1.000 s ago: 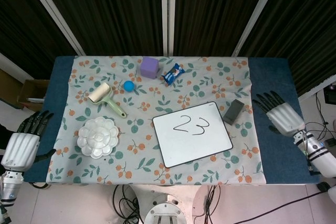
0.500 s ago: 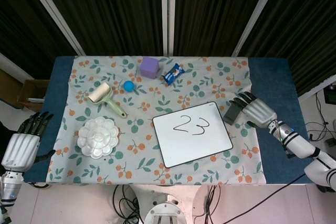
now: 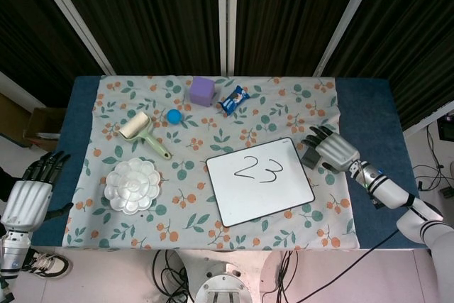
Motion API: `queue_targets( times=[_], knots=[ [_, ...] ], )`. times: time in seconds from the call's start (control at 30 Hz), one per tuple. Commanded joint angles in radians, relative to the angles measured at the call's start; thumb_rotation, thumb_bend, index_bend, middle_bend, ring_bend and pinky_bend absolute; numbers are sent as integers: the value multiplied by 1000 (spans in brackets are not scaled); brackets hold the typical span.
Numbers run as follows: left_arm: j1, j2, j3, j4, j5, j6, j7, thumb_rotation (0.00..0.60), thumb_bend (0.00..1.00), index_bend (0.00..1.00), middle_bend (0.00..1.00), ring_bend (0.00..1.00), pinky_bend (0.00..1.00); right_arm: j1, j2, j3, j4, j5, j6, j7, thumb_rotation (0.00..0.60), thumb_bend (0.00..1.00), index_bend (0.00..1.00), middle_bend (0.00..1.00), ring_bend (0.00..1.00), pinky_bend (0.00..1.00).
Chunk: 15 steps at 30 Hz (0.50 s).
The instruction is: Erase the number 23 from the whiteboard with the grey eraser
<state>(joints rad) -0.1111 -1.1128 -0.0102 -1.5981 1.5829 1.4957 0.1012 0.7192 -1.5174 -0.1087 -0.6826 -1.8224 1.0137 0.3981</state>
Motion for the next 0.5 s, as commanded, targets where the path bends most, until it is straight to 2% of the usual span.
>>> queue_targets(
  times=[0.03,0.3,0.5],
  knots=[
    [-1,-2,0,3,1,0,-3,600,0,73,72,36,161,4,-9,-7,10,5,-1,3,600,179,212,193,70,146],
    [1,0,0,10,-2,2,-11,600,0,73,72,36,161,11,-27,-24,32,14,7,13,600,194,311,257,142,204],
    [0,-1,0,11,-3,1,-15,600,0,73,72,36,161,14,-35,-36,36,19,8,10,600,202,346,277,163,219]
  ],
)
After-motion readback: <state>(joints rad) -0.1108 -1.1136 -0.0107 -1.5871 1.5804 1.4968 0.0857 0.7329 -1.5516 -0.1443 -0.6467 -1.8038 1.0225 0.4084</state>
